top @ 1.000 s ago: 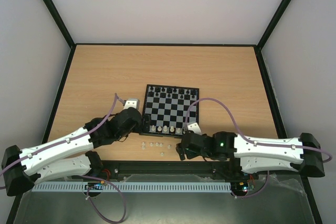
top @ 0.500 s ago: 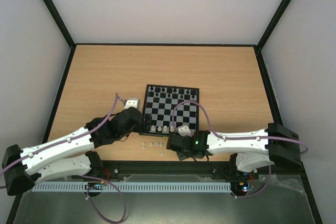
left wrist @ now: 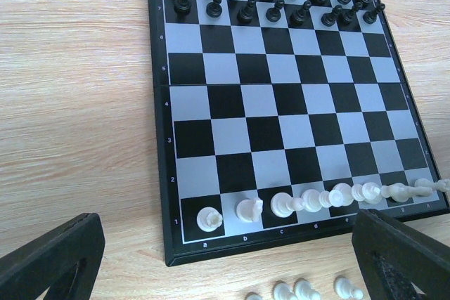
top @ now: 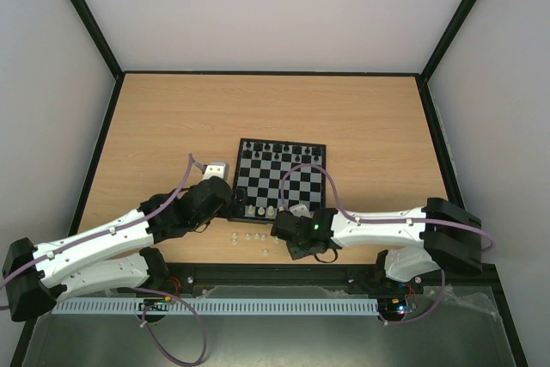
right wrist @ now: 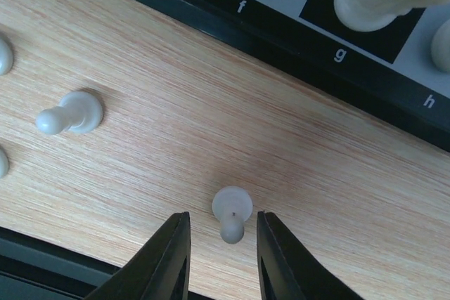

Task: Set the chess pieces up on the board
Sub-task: Pick up the chess piece at the center of the board.

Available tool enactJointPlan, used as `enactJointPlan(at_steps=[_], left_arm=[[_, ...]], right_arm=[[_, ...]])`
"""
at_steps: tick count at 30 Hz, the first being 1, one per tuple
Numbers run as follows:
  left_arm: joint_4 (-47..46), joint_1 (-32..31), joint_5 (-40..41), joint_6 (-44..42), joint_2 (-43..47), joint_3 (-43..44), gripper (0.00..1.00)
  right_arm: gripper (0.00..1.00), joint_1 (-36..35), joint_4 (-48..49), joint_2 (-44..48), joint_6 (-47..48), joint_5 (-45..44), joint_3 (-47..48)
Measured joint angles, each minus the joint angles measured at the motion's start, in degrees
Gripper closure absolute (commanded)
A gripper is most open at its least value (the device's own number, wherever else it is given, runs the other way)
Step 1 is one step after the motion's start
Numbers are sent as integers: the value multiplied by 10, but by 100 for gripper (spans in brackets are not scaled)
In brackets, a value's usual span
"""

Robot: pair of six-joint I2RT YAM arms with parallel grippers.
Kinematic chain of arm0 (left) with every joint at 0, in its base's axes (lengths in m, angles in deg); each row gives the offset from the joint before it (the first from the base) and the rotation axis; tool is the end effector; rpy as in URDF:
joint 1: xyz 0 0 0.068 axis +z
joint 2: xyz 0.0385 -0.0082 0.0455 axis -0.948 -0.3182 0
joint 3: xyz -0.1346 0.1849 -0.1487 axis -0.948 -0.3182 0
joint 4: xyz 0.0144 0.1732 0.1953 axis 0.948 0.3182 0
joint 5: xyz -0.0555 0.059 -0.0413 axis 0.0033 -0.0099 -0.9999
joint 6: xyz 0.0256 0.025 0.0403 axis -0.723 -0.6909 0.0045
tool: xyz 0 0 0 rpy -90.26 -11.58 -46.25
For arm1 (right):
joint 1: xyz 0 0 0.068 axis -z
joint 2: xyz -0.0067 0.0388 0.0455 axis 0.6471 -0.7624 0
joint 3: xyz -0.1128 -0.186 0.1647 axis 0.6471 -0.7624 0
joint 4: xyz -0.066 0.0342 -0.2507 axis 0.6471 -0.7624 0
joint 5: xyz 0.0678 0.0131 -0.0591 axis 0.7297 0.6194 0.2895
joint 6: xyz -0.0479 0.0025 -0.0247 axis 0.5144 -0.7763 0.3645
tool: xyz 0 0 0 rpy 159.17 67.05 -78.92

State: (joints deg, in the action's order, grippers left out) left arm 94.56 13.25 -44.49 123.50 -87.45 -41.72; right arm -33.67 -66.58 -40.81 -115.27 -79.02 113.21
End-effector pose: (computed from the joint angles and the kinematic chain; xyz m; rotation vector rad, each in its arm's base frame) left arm 0.1120 -0.1570 0.2518 0.0964 2.3208 -0.5245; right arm 0.0740 0.2324 0.1699 -0.4743 2.7233 0.3676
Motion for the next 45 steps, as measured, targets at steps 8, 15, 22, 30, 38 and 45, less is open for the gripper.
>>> enactJointPlan(at_steps=[8,15,22,30,38,45], left_arm=[[0,4,0,-2,0,0,0],[0,6,0,-2,-1,-1,0],[-5,7,-4,-5,-5,-2,0],[-8,13,-7,-7,-5,-2,0],[-19,21,-14,-16,-5,-5,1],[-21,29,-23,-24,-5,-11,0]], right_arm=[[81,13,12,-1,9,9,0],[83,18,13,-1,14,12,0],[91,19,12,-14,18,13,0],[93,20,7,-16,18,11,3],[92,73,-34,47,31,0,56],[91,145,-68,74,67,-12,109]])
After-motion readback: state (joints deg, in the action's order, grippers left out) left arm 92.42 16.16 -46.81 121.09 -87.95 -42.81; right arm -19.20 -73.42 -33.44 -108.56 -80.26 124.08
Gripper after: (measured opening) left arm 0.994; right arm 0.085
